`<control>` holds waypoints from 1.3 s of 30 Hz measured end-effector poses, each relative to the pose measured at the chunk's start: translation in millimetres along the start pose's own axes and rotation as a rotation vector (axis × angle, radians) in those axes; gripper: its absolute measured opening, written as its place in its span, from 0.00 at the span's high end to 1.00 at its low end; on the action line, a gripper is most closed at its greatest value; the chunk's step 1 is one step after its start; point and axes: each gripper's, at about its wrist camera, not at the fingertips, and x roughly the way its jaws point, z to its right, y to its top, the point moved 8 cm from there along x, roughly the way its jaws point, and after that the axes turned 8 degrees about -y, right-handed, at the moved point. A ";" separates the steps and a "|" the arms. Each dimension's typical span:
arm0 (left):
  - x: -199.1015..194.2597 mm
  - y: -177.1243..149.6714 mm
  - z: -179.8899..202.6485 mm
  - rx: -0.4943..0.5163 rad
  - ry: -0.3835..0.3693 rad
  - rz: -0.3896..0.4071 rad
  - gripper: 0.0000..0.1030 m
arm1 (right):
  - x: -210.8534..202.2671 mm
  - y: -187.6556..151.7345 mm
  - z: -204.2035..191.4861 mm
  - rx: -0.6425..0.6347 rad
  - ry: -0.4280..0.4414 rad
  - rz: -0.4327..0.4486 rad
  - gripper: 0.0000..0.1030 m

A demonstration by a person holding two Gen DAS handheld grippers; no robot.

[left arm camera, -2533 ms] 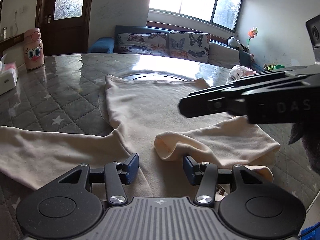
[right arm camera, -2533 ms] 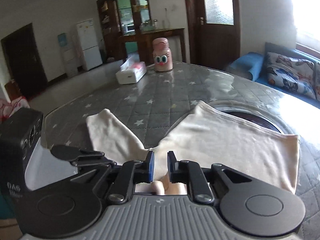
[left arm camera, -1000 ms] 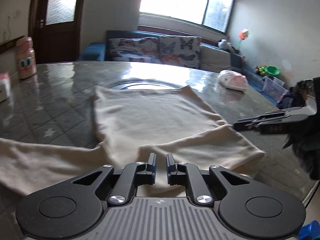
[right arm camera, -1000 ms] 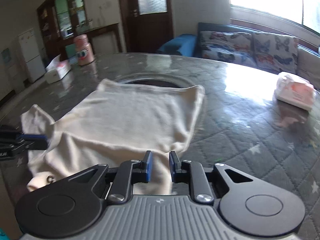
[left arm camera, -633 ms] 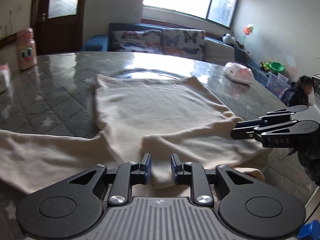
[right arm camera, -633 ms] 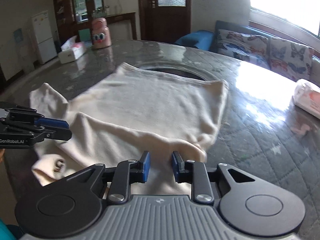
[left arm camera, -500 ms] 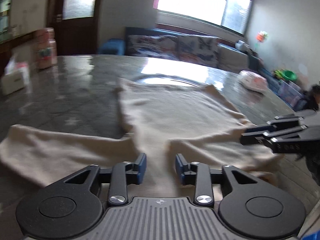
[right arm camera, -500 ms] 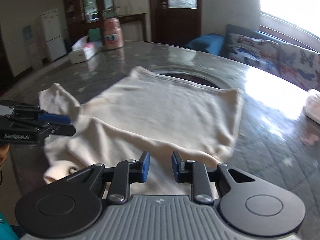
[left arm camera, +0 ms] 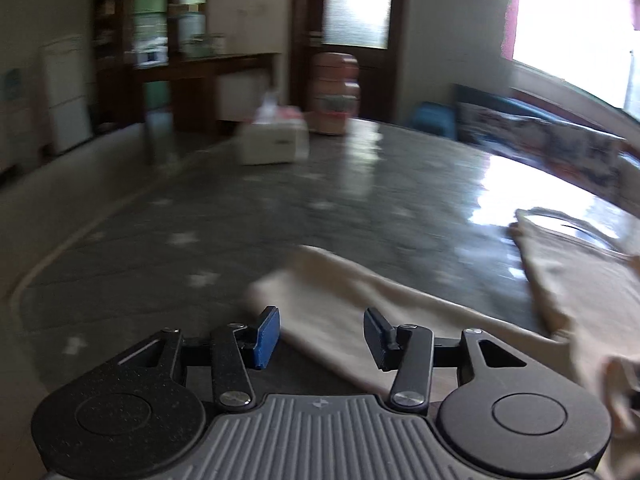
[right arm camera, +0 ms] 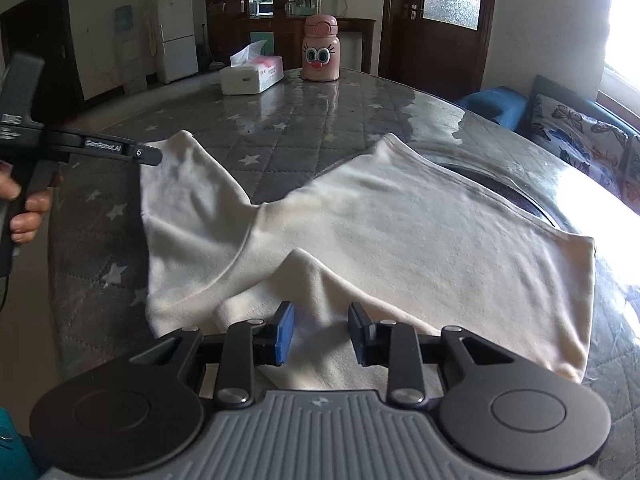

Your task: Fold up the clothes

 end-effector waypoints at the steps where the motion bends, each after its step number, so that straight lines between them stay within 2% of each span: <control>1: 2.1 0.9 -6.1 -0.008 0.028 0.001 0.51 | -1.6 0.1 0.3 0.000 0.000 0.001 0.70; 5: 15.3 0.5 -21.7 -0.071 0.064 -0.018 0.51 | -7.9 0.5 3.2 0.004 -0.007 0.008 0.70; 9: 23.7 4.3 -27.2 -0.098 0.052 -0.006 0.53 | -15.7 1.0 8.1 0.019 -0.012 0.022 0.69; 11: 26.6 6.3 -26.5 -0.097 0.042 -0.001 0.62 | -19.9 0.7 10.9 0.027 -0.017 0.028 0.69; 13: 28.6 7.3 -24.2 -0.097 0.023 0.002 0.79 | -25.1 0.0 14.2 0.037 -0.023 0.036 0.69; 15: 28.4 8.1 -21.5 -0.109 0.001 0.004 0.88 | -30.9 -1.1 18.1 0.048 -0.030 0.044 0.69; 17: 23.8 10.2 -15.3 -0.121 -0.033 0.011 0.89 | -35.8 -2.1 21.7 0.060 -0.034 0.050 0.69; 22: -2.6 25.4 23.4 -0.122 -0.191 0.053 0.90 | -49.8 -8.2 38.9 0.103 -0.067 0.064 0.69; 28: -42.0 40.7 107.3 -0.015 -0.416 0.095 0.90 | -66.0 -19.1 60.6 0.157 -0.113 0.082 0.69; 35: -63.1 32.0 200.4 0.079 -0.659 0.037 0.90 | -83.9 -37.4 87.4 0.232 -0.165 0.099 0.69; 39: -65.7 21.3 240.3 0.114 -0.745 0.007 0.90 | -91.7 -52.8 103.1 0.277 -0.195 0.095 0.69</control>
